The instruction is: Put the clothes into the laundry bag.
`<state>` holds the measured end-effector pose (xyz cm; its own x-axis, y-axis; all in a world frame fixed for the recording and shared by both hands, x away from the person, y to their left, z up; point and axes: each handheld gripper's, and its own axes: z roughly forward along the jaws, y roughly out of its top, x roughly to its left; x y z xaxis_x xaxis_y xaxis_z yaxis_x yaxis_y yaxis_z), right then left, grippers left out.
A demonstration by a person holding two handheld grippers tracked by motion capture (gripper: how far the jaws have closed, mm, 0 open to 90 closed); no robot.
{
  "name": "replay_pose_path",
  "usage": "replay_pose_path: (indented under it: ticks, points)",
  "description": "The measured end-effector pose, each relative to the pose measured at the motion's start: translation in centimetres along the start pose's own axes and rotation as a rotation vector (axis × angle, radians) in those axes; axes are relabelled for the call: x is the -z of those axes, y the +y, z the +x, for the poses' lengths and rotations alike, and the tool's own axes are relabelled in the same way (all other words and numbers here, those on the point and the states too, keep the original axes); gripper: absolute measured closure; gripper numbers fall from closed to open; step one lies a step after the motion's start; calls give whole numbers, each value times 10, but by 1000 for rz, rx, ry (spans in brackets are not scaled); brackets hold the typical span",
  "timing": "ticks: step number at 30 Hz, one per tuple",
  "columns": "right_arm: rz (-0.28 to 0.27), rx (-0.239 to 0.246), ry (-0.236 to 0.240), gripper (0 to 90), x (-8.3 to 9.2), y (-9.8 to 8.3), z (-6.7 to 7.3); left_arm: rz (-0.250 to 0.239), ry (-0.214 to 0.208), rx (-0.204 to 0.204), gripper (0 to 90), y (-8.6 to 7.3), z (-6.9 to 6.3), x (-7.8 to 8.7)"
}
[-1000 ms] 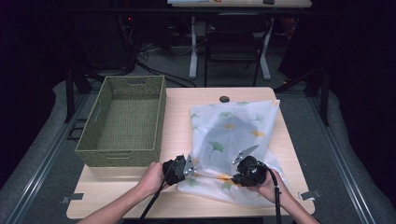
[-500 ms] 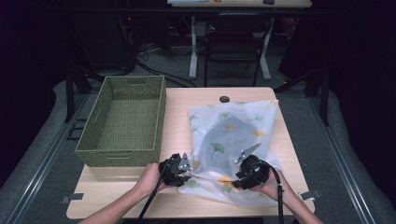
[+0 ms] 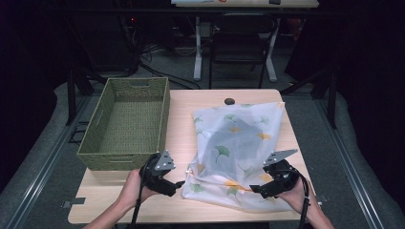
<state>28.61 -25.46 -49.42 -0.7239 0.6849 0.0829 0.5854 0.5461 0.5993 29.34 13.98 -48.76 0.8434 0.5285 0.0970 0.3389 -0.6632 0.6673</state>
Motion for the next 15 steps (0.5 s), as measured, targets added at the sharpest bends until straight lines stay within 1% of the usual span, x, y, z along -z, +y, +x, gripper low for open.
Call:
replay_pose_path:
  ticks: [1, 2, 3, 4, 5, 7, 8, 9, 11, 12, 14, 15]
  points:
    - [0, 0, 0, 120, 0, 0, 0, 0, 0, 0, 157, 0, 0, 0]
    - [-16, -16, -24, 114, 5, -5, 0, -12, 28, 13, 154, -7, 2, 13]
    - [-16, -16, -24, 114, 5, -5, 0, -12, 28, 13, 153, -7, 2, 13]
    - [-21, -34, -45, 102, 9, -11, -1, -19, 52, 37, 150, -15, 6, 22]
    - [-22, -41, -60, 95, 10, -13, -1, -24, 69, 43, 147, -19, 8, 28]
    - [-34, -59, -76, 88, 14, -19, -2, -17, 88, 68, 146, -28, 12, 34]
    - [-38, -65, -79, 80, 15, -22, -2, -17, 88, 68, 143, -28, 12, 34]
    - [-45, -80, -93, 72, 17, -25, -2, -16, 112, 104, 144, -39, 16, 41]
    - [-48, -94, -115, 62, 20, -31, -3, -7, 127, 149, 142, -53, 22, 47]
    - [-54, -102, -128, 60, 21, -34, -3, -4, 140, 162, 141, -58, 23, 49]
    - [-50, -123, -139, 56, 22, -40, -2, 14, 165, 188, 137, -71, 26, 54]
    - [-46, -121, -150, 53, 23, -42, -2, 19, 171, 203, 136, -76, 26, 56]
